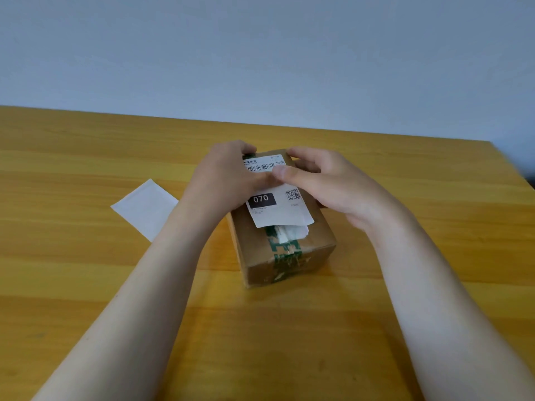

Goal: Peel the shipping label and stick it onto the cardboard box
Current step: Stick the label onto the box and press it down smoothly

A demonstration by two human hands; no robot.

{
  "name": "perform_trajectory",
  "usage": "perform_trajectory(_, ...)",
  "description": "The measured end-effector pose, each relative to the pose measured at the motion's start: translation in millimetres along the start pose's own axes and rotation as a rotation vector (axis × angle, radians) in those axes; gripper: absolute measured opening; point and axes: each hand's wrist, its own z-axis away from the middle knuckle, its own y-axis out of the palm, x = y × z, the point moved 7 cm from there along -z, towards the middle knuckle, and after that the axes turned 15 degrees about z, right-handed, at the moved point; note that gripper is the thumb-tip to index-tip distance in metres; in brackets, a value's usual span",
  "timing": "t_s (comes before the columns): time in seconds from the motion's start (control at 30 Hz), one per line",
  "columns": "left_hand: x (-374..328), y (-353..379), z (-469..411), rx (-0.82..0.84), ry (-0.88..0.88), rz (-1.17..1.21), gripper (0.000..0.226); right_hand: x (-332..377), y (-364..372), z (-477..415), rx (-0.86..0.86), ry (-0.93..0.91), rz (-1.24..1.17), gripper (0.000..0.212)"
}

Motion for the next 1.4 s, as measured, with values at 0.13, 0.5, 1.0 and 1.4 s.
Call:
perform_trajectory(0.13,4,0,-2,-0.02,-0.017,-0.011,0.067,-2,8,3,0.053,0.039,0.155,0.069)
perform_trajectory(0.5,15,1,-9,-0.018,-0.033,-0.037,0.045,-14,7,-7,-0.089,0.023,0.188,0.033)
perform_trajectory(1.0,21,-1,-9,-0.042,-0.123,-0.047,0.039,4,14,9,0.072,0.11,0.308,0.048)
perform_trajectory(1.4,20,-1,-7,-0.037,-0.149,-0.048,0.05,-2,15,27,0.155,0.307,0.451,0.058)
